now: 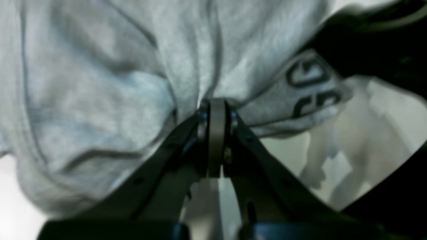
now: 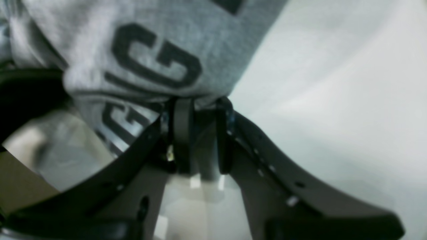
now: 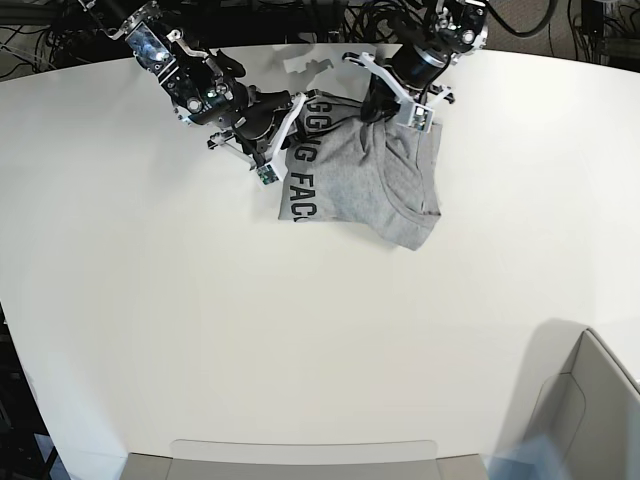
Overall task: Fold the T-shirt properly
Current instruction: 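Grasp the folded bundle with the left gripper and lift it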
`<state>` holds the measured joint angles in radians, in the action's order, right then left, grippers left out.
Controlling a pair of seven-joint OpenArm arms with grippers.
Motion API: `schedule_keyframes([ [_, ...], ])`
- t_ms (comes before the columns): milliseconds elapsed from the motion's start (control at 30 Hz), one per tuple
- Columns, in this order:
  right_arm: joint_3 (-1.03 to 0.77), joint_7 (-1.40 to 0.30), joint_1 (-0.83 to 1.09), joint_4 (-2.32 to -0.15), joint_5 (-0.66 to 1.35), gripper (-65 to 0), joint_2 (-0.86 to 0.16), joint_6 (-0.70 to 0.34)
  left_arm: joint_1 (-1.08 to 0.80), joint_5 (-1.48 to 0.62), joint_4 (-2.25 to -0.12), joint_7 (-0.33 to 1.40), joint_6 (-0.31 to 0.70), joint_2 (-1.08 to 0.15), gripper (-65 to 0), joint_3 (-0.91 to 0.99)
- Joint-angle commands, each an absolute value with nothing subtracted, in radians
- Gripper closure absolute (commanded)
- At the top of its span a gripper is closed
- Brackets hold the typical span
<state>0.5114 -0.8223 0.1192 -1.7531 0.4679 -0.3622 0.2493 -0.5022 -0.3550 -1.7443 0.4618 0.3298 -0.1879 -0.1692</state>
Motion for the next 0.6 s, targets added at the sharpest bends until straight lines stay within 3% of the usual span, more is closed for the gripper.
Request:
schedule_keyframes([
  [0,0.507,-0.805,0.117,-1.764,0.46,-12.3,-0.369,0.248,-0.504,-0.343,-1.761,0.452,0.308,-0.191,0.0,-0.127],
  [333,0.507,-0.805,0.125,-1.761,0.46,-12.3,-0.375,0.242,-0.486,-0.344,-1.771,0.463,0.308,-0.186,0.0,0.035],
  [567,0.506,-0.799,0.168,-1.963,0.458,-12.3,-0.386,0.24,-0.383,-0.344,-1.807,0.544,0.308,-0.15,0.0,0.076],
])
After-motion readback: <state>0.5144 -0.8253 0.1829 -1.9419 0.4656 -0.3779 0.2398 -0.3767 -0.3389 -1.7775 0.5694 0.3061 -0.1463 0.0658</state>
